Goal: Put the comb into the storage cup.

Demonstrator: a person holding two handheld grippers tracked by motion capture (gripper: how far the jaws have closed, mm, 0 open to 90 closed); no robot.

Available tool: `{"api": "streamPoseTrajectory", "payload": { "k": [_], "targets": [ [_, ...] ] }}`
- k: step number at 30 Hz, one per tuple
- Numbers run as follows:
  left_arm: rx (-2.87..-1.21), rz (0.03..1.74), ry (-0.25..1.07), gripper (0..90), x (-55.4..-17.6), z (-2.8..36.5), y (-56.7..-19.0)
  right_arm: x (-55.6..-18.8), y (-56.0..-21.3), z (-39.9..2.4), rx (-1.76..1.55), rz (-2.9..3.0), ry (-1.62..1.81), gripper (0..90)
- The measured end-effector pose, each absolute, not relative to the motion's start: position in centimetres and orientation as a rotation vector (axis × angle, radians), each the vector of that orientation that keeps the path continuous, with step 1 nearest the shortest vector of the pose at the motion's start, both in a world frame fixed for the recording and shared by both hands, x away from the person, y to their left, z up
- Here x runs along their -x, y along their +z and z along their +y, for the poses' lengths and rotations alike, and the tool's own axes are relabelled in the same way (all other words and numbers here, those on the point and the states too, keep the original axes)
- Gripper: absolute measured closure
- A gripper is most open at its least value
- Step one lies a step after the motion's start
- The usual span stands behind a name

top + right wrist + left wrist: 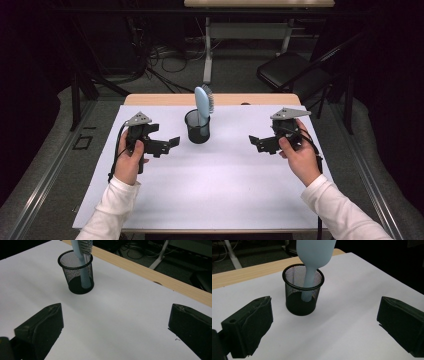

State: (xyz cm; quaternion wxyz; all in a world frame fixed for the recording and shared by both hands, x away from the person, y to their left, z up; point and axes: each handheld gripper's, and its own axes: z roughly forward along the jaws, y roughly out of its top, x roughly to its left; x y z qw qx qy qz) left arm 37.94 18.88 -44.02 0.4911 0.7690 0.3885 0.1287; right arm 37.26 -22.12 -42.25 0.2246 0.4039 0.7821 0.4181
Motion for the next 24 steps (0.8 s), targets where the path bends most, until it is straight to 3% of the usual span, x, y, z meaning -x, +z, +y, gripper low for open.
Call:
{"api": "streamPoseTrajectory", "payload": {
  "k": [24],
  "targets": [
    [-1.875, 0.949, 0.315, 0.4, -36.7, 19.8, -45.8, -34.7, -45.9, -25.5, -1.211, 2.098, 1.194, 0.0]
  ]
}}
